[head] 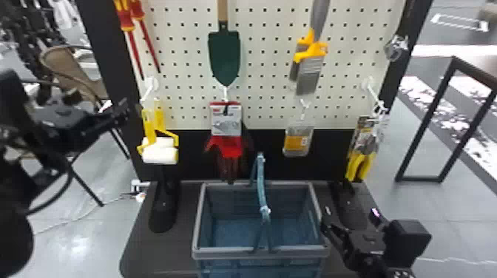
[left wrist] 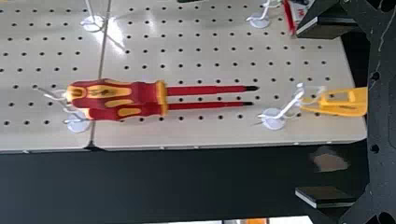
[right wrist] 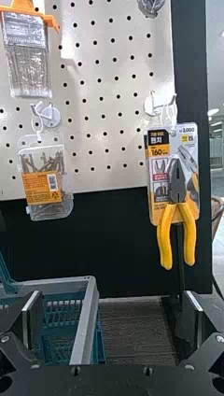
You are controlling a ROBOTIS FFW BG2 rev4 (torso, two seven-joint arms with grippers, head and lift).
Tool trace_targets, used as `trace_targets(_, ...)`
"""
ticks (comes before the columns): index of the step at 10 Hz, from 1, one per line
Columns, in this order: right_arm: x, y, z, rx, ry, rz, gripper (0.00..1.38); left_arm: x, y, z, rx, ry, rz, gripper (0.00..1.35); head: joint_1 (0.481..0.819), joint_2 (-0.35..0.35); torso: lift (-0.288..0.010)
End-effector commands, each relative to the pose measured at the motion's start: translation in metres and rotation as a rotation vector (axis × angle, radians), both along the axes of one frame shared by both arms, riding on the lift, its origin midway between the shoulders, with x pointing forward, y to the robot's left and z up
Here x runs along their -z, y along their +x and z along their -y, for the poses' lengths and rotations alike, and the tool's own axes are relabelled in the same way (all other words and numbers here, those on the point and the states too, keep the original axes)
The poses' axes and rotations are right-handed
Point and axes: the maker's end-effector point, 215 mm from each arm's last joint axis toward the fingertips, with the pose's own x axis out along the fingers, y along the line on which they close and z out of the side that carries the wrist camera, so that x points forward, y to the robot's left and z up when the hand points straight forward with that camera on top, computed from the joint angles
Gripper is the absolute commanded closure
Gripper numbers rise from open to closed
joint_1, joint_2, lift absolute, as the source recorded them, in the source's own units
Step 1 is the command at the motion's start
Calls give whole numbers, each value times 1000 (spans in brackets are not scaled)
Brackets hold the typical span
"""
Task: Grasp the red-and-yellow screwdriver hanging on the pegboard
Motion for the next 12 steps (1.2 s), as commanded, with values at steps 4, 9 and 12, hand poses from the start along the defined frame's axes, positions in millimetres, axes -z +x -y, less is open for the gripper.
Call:
trace_targets(4, -1, -1, 1, -1, -1, 1, 165, -81, 6, -24, 35, -13, 81, 113, 549, 0, -100)
trace_targets(9, -2, -2, 1, -2, -3, 2, 165, -139, 10, -16, 101, -18, 124, 110, 549, 0, -100)
trace_targets(12, -1, -2, 1, -3, -5, 0, 165, -138, 20, 23, 255, -63, 79, 110, 549, 0, -100)
